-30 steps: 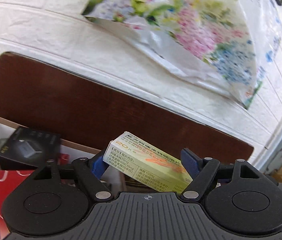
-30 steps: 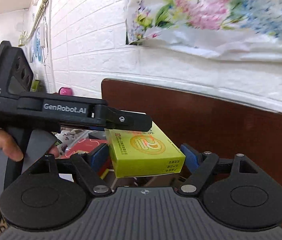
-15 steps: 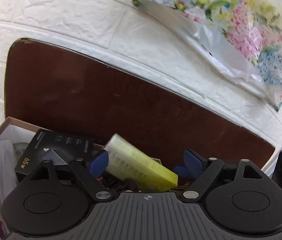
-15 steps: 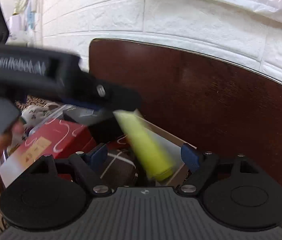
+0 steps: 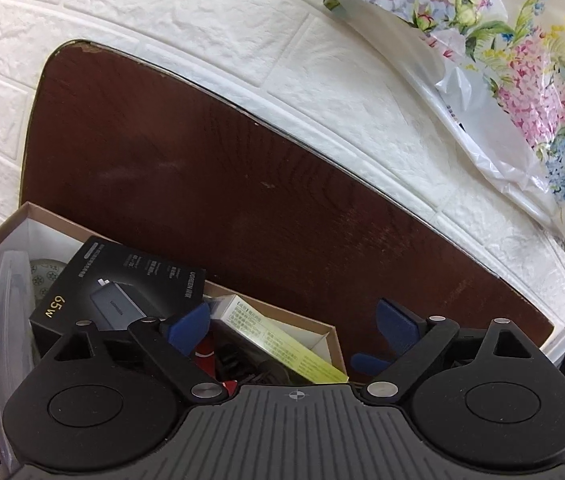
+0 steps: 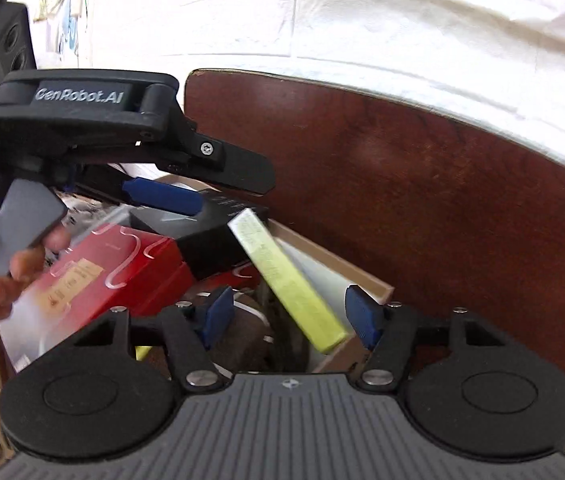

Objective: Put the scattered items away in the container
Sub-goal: 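Open both grippers and withdraw them from the cardboard box, then move both grippers toward the blue and green markers on the table, then close the left gripper on the markers while the right gripper clamps them, then lift the markers and carry them over the cardboard box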

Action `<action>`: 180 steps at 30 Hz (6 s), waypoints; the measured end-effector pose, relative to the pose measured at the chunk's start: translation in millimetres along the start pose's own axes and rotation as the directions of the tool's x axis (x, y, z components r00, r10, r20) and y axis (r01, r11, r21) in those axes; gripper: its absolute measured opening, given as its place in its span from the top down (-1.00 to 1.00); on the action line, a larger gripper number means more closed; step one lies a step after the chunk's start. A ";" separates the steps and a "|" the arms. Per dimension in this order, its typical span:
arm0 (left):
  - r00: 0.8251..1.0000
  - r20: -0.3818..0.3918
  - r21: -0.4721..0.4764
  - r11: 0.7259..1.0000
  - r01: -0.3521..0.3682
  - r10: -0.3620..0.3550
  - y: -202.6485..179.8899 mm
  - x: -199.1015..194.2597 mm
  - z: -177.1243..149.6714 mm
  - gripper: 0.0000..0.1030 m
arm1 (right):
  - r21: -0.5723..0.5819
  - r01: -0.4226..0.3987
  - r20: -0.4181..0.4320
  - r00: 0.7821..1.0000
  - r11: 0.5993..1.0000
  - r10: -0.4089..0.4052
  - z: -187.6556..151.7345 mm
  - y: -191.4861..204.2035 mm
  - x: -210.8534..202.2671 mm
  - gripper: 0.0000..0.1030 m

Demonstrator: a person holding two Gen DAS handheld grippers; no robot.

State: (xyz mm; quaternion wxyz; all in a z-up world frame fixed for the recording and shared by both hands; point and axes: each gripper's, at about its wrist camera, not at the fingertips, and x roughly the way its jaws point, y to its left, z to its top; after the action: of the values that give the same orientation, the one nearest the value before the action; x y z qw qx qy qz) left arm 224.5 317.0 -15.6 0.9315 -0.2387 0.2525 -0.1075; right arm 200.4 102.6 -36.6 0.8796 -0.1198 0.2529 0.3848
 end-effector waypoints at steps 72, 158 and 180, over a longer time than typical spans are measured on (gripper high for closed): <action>0.916 -0.399 0.280 0.946 0.166 -0.042 -191.0 154.0 -191.8 -0.39 | 0.205 0.327 -0.175 0.940 0.922 -0.294 -203.7 -109.8 -109.5 -0.10; 0.992 0.019 0.286 0.951 0.117 -0.128 -141.9 -58.9 -67.5 0.79 | 0.132 0.064 -0.030 0.998 0.989 -0.061 -6.3 26.7 -131.5 0.64; 0.987 0.133 0.062 0.993 -0.099 0.090 22.0 -68.1 9.2 -0.72 | -0.138 0.051 -0.153 0.986 0.989 -0.072 20.7 90.2 -24.7 -0.21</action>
State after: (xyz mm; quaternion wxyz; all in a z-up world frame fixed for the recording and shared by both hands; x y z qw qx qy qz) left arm 173.2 361.4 8.9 0.9577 -0.2007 0.1985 -0.0560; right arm 126.9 156.7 -7.3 0.8583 -0.2163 0.2913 0.3628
